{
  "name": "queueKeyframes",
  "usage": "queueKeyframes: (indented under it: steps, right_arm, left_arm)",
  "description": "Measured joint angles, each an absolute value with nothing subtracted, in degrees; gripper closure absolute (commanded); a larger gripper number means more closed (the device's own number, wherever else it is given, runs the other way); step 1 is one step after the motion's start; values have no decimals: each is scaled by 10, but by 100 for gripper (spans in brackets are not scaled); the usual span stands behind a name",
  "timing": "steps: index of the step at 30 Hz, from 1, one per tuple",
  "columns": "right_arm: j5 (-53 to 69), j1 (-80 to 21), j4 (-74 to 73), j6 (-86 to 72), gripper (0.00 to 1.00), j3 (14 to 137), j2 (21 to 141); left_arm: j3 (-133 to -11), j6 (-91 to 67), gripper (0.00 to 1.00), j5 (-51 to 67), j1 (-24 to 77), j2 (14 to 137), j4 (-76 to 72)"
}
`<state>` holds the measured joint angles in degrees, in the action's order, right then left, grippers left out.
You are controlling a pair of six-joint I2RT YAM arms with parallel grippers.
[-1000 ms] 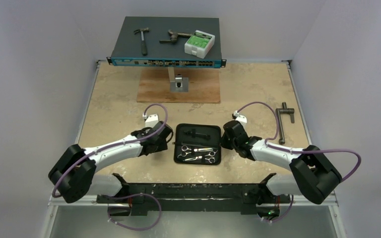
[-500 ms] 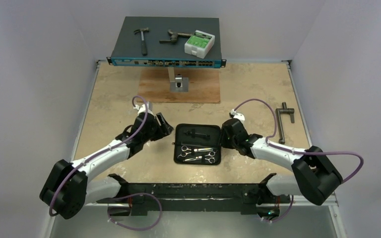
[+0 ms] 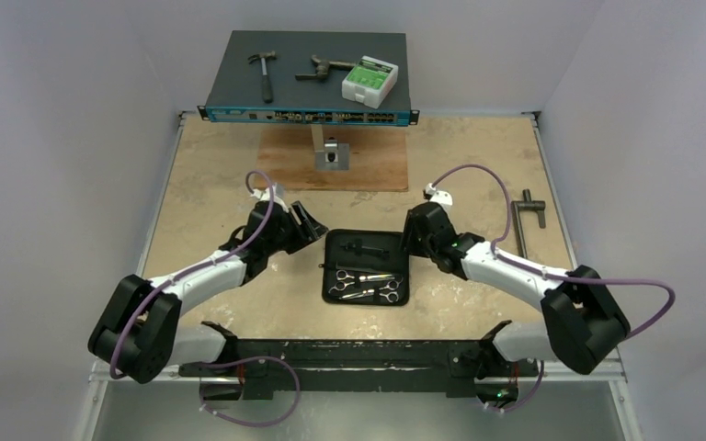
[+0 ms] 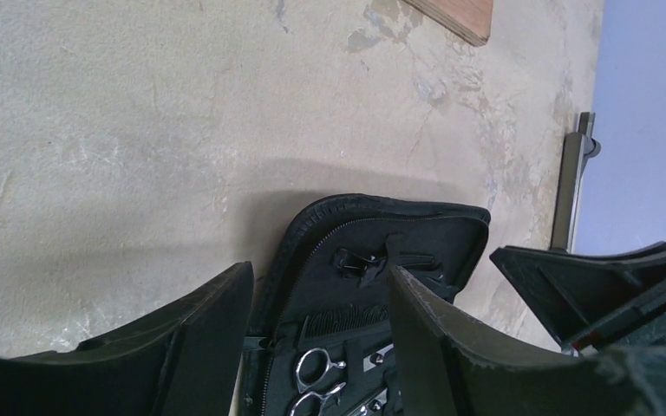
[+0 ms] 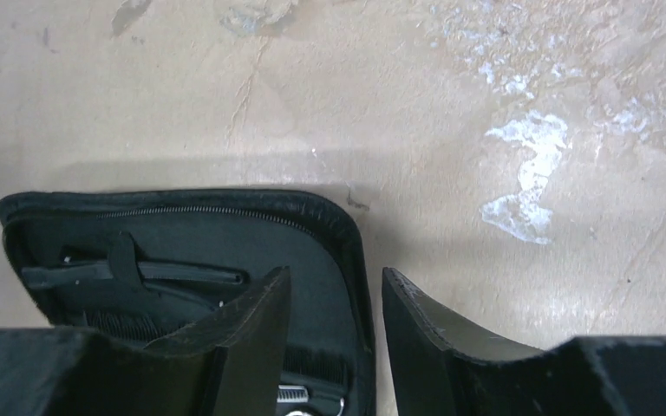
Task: Sort the hair-cutting tools
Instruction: Adjust the comb in the hairdressing tool bag.
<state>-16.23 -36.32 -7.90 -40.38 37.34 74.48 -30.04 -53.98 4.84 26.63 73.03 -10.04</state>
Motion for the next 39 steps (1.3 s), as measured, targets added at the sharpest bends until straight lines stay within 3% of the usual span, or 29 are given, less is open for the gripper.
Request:
queueKeyframes:
  steps: [7, 12, 20, 34, 35, 39]
  right_arm:
    - [-182, -356, -73, -392, 75, 401, 815]
    - [-186, -355, -73, -384, 100, 408, 834]
    - [-186, -355, -71, -375, 100, 408, 821]
    - [-170, -355, -49, -347, 100, 331, 696]
    - [-170, -355, -49, -348, 97, 331, 697]
    - [-171, -355, -58, -354, 69, 332, 708]
  left_arm:
    - [-300, -545, 43, 58, 265, 731, -109]
    - [-289, -545, 43, 58, 263, 708, -111]
    - [-283, -545, 44, 58, 262, 679, -110]
    - [-277, -545, 45, 75, 246, 669, -112]
    - [-275, -545, 45, 79, 245, 672, -114]
    - [-255, -545, 45, 93, 245, 672, -123]
